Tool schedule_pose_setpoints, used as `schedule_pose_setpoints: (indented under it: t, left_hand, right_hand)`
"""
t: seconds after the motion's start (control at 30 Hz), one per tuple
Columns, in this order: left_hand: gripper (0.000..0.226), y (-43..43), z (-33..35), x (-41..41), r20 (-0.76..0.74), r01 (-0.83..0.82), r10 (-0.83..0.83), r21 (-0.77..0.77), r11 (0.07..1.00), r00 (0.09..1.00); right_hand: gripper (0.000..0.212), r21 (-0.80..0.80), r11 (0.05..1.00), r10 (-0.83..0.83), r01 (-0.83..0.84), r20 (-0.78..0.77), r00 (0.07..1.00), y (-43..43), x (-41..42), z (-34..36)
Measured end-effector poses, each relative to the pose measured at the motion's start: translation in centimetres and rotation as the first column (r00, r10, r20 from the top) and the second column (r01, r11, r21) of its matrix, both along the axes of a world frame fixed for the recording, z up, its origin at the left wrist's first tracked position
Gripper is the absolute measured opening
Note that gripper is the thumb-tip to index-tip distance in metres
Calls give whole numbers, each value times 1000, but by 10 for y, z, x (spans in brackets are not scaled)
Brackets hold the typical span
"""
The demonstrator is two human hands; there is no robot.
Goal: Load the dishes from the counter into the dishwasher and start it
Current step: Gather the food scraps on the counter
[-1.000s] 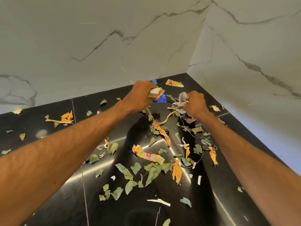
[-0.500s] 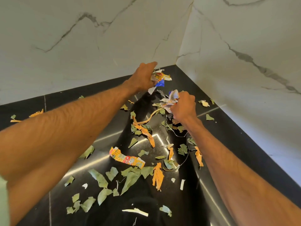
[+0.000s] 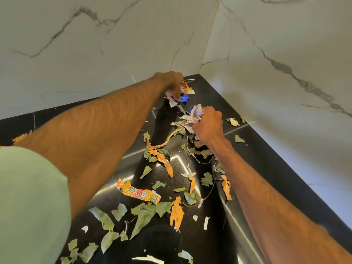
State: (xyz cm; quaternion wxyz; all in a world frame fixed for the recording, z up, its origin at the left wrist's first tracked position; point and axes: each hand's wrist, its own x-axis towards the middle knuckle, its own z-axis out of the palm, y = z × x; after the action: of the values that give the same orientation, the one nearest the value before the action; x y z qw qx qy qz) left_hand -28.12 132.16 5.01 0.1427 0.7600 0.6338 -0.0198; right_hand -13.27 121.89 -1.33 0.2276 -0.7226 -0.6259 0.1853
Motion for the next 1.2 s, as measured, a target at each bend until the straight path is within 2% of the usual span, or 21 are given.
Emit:
schedule_pose_setpoints:
  t: [0.13,0.43,0.57,0.73,1.0,1.2]
  left_hand:
    - [53,-5,-7,1,4,14,-14,27,1000,1000]
    - [46,-39,-19,-1,-19,87,-85,231,969,996]
    - [39,-65,-18,-19,58,27,-44,261,965,997]
    - [16,-91,-31,-52,159,-14,-32,282,959,987]
    - [39,-99,-21,-79,298,-132,41,293,947,954]
    - [46,-90,-21,-63,319,-105,19,255,961,948]
  right_hand:
    - [35,-17,1000,-2,2,-19,1000,-3,-2,5]
    - [36,-12,1000,-17,17,-9,1000,-7,-6,12]
    - [34,9,1000,-17,17,29,999,-8,-7,11]
    - [32,14,1000,-7,7,60,998,-15,-12,14]
    - [38,-6,1000,1,0,83,997,-32,-18,13]
    - [44,-12,1000,-14,15,55,998,-35,-18,11]
